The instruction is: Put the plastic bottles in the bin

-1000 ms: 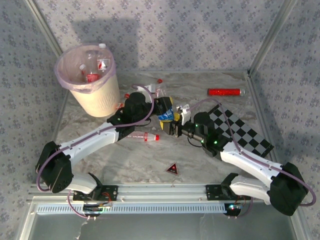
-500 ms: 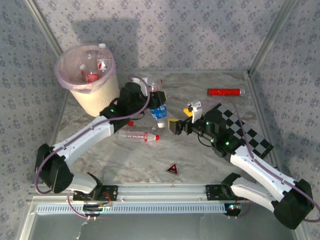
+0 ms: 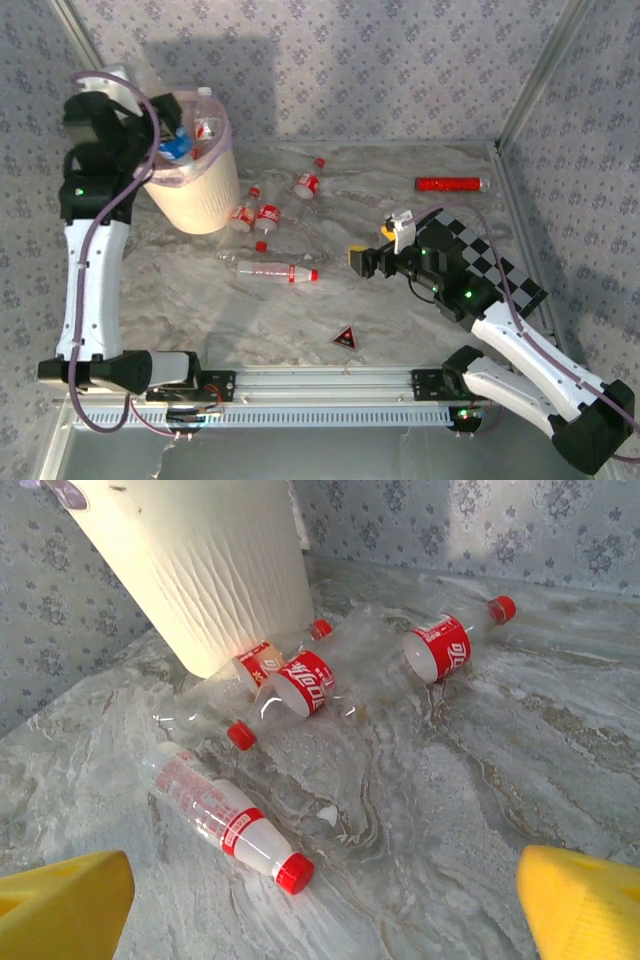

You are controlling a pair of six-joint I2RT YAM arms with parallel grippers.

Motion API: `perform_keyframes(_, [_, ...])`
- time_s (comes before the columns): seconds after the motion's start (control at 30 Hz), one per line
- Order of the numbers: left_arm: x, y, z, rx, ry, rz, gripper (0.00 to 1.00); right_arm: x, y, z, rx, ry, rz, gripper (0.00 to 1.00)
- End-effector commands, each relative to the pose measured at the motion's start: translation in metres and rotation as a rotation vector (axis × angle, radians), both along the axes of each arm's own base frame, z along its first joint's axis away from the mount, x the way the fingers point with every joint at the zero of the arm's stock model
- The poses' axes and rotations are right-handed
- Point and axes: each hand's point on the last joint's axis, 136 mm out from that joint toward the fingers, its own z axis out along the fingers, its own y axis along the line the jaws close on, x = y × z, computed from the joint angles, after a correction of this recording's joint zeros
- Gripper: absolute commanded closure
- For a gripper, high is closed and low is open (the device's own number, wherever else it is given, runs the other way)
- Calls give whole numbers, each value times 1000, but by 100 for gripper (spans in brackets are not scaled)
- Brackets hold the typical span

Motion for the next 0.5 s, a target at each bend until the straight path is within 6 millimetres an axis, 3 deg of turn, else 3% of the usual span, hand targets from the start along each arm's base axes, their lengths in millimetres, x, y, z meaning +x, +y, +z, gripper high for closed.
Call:
perform_keyframes(0.0, [31, 37, -35, 112, 136, 91, 75, -2, -5, 0, -23, 1, -11, 0])
perform_keyframes(0.1, [61, 51, -64, 115, 212, 73, 77, -5, -7, 0, -27, 4, -10, 0])
perform_keyframes(0.13, [70, 52, -64, 118, 216, 56, 77, -6, -8, 1, -29, 2, -11, 0])
perform_keyframes(0.27, [100, 42, -96, 128, 287, -50, 78, -7, -13, -2, -34, 1, -26, 0])
perform_keyframes(0.47, [116, 20, -129, 138, 338, -158, 76, -8, -14, -4, -41, 2, -27, 0])
